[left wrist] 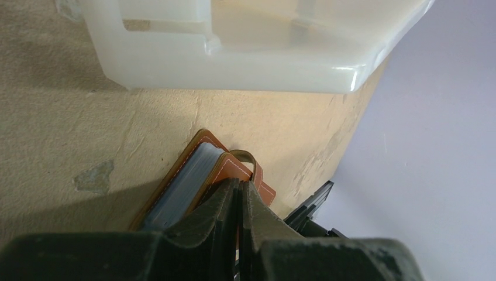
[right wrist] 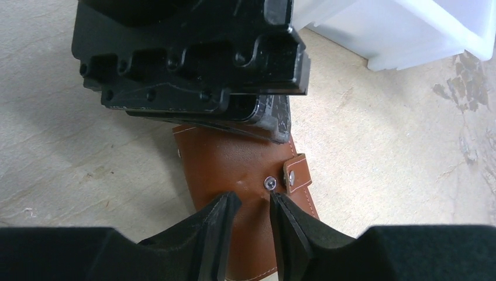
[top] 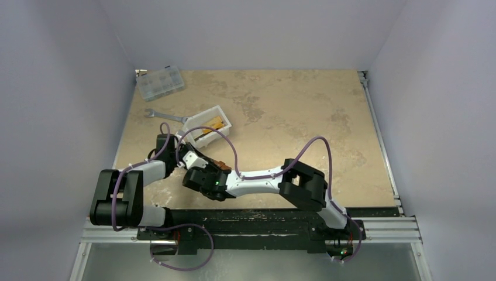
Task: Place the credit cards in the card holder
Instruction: Close the card holder at the center of the board.
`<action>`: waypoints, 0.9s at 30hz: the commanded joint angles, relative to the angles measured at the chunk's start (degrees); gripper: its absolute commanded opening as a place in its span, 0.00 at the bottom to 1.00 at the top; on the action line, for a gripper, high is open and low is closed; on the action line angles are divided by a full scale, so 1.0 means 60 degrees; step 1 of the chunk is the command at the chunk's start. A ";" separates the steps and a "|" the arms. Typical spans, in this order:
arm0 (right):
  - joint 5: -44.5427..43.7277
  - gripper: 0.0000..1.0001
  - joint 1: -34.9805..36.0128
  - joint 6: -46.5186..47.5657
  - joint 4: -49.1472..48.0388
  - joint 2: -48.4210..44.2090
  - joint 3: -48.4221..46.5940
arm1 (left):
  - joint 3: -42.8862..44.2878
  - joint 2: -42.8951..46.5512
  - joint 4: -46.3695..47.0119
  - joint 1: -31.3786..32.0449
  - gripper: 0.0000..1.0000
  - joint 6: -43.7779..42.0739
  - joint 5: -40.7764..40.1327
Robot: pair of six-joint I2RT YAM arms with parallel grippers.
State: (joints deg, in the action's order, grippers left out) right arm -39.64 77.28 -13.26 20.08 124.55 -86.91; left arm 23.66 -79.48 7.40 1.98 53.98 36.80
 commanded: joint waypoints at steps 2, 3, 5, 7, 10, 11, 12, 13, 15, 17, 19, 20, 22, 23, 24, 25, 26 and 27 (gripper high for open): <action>0.4479 0.41 0.0041 0.0197 0.1671 0.2166 0.1679 | 0.0228 0.0081 -0.0412 0.0066 0.09 -0.0293 -0.0784; 0.4603 0.41 0.0030 0.0238 0.1608 0.2179 0.1726 | 0.0275 0.0086 -0.0482 0.0068 0.09 -0.0337 -0.0760; 0.4841 0.40 0.0033 0.0183 0.1499 0.2106 0.1883 | 0.0303 0.0125 -0.0582 0.0068 0.08 -0.0400 -0.0798; 0.4868 0.39 0.0019 -0.0085 0.1146 0.1621 0.2298 | 0.0290 0.0056 -0.0471 0.0064 0.08 -0.0492 -0.0688; 0.4860 0.40 -0.0127 -0.0359 0.0654 0.0352 0.2920 | 0.0338 -0.0110 -0.0326 0.0073 0.08 -0.0824 -0.0600; 0.4817 0.40 -0.0191 -0.0342 0.0684 -0.0095 0.2898 | 0.0386 -0.0163 -0.0325 0.0074 0.08 -0.0967 -0.0582; 0.4749 0.41 -0.0265 -0.0254 0.0719 -0.0554 0.2847 | 0.0443 -0.0227 -0.0325 0.0067 0.08 -0.1128 -0.0466; 0.4669 0.41 -0.0314 -0.0208 0.0797 -0.1010 0.2750 | 0.0544 -0.0255 -0.0387 0.0073 0.08 -0.1313 -0.0371; 0.4715 0.43 -0.0502 -0.0145 0.0816 -0.2249 0.2573 | 0.0648 -0.0081 -0.0544 0.0066 0.12 -0.1654 -0.0322; 0.5006 0.47 -0.0789 -0.0149 0.0817 -0.3234 0.2330 | 0.0782 0.0163 -0.0660 0.0073 0.18 -0.1963 -0.0289; 0.5233 0.51 -0.1072 -0.0074 0.0786 -0.4029 0.2130 | 0.1083 0.0272 -0.1025 0.0081 0.22 -0.2355 -0.0274; 0.5461 0.52 -0.1245 -0.0008 0.0691 -0.4378 0.2122 | 0.1294 0.0282 -0.1181 0.0081 0.22 -0.2515 -0.0297; 0.5903 0.53 -0.1705 0.0075 0.0563 -0.4943 0.2217 | 0.1694 0.0305 -0.1836 0.0080 0.23 -0.2765 -0.0324; 0.6123 0.53 -0.2018 0.0080 0.0525 -0.5146 0.2292 | 0.1883 0.0330 -0.2010 0.0080 0.24 -0.2834 -0.0283; 0.6443 0.53 -0.2342 0.0110 0.0439 -0.5332 0.2391 | 0.2042 0.0364 -0.2167 0.0080 0.24 -0.2877 -0.0242; 0.6676 0.53 -0.2698 0.0182 0.0260 -0.5486 0.2520 | 0.2227 0.0429 -0.2366 0.0080 0.24 -0.2930 -0.0218; 0.6988 0.53 -0.3041 0.0249 0.0053 -0.5574 0.2661 | 0.2385 0.0532 -0.2598 0.0080 0.24 -0.2959 -0.0246; 0.7319 0.52 -0.3338 0.0315 -0.0118 -0.5602 0.2746 | 0.2522 0.0668 -0.2826 0.0080 0.25 -0.2984 -0.0321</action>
State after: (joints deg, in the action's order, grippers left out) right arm -4.19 64.27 -12.40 21.78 93.56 -72.88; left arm 34.13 -79.05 -4.16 2.39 39.77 35.48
